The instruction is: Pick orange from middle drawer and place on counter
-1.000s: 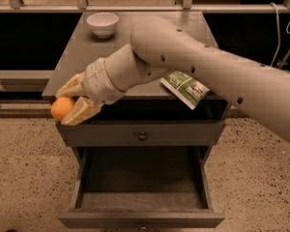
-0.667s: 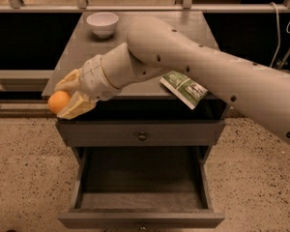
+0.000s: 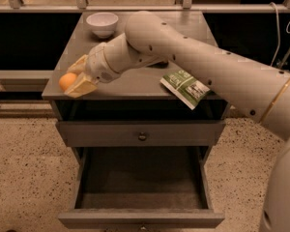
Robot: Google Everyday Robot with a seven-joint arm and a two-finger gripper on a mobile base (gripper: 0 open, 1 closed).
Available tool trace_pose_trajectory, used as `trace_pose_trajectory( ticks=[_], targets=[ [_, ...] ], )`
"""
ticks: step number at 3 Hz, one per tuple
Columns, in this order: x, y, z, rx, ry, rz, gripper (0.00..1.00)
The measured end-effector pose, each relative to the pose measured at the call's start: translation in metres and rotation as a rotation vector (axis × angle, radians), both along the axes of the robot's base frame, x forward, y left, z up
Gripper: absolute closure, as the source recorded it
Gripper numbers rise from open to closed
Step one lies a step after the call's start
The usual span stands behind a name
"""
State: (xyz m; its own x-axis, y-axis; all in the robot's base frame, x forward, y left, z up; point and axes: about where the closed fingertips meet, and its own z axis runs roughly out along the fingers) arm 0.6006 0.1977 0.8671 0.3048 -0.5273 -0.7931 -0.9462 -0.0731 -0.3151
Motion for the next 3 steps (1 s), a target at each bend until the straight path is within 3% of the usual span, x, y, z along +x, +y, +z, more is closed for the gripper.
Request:
trace_pose_trajectory(
  ticks=[1, 2, 3],
  targets=[
    [0.024, -0.008, 0.004, 0.174, 0.125, 0.078, 1.00],
    [0.030, -0.010, 0.001, 0.176, 0.147, 0.069, 1.00],
    [0.034, -0.014, 0.012, 0.108, 0.103, -0.036, 1.00]
  ],
)
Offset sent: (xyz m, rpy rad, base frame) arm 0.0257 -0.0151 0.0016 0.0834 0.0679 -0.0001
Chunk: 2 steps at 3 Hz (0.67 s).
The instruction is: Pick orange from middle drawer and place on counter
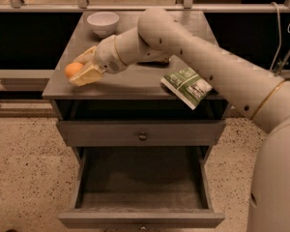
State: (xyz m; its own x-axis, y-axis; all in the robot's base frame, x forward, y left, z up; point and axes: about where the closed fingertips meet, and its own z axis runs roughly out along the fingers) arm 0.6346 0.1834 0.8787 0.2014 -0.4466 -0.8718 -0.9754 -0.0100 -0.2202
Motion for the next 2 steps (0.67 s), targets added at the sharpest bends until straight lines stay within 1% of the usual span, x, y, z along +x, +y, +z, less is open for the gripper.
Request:
trace_pose_trajectory(
  ticks=[1, 2],
  targets=[
    [0.004, -0.008, 0.005, -0.034, -0.009, -0.124, 1.00],
    [0.015, -0.022, 0.003, -0.010, 0.023, -0.200, 1.00]
  ],
)
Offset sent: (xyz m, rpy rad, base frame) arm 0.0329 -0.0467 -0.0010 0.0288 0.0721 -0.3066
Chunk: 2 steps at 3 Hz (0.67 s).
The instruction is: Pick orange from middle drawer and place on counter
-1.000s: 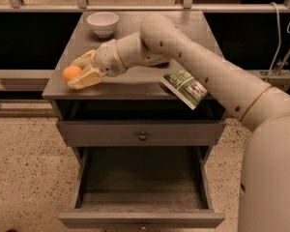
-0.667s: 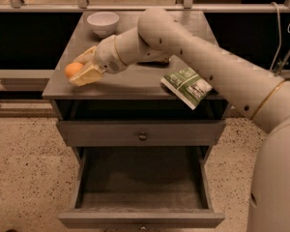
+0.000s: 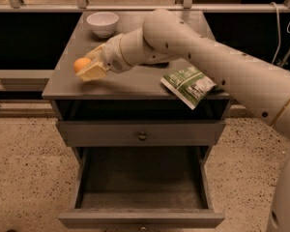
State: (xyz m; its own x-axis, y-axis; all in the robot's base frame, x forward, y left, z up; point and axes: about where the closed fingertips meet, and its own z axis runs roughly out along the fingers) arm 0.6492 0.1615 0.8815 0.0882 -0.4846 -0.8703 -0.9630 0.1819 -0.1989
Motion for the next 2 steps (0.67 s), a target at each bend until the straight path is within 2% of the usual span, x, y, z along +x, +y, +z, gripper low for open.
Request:
trace_pose_trajectory(
  ticks=[1, 2],
  targets=[
    [0.014, -0.011, -0.005, 0.021, 0.058, -0.037, 1.00],
    [0.024, -0.018, -0.002, 0.014, 0.089, -0.055, 1.00]
  ],
)
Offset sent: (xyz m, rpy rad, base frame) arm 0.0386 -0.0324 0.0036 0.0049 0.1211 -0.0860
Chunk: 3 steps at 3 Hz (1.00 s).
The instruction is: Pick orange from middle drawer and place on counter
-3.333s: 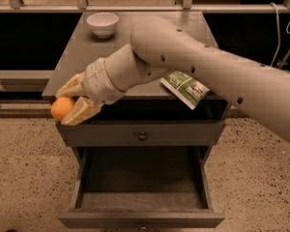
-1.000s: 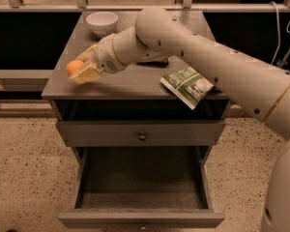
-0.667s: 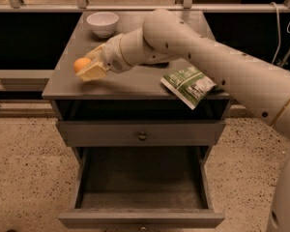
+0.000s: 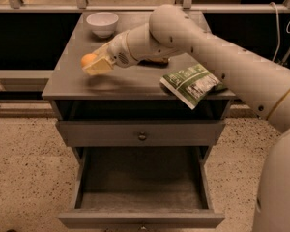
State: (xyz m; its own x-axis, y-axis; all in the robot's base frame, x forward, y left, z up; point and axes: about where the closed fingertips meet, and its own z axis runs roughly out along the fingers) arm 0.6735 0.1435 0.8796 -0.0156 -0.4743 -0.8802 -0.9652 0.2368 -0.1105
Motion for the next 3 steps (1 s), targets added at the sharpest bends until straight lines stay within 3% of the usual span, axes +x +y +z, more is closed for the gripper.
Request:
trace_pose_trajectory(
  ticks=[1, 2, 3],
  targets=[
    [0.005, -0.008, 0.000, -0.026, 0.020, -0.029, 1.00],
    [0.007, -0.022, -0.005, -0.053, 0.029, -0.059, 0.88],
    [0.008, -0.034, -0.013, -0.063, 0.035, -0.069, 0.70]
  ],
)
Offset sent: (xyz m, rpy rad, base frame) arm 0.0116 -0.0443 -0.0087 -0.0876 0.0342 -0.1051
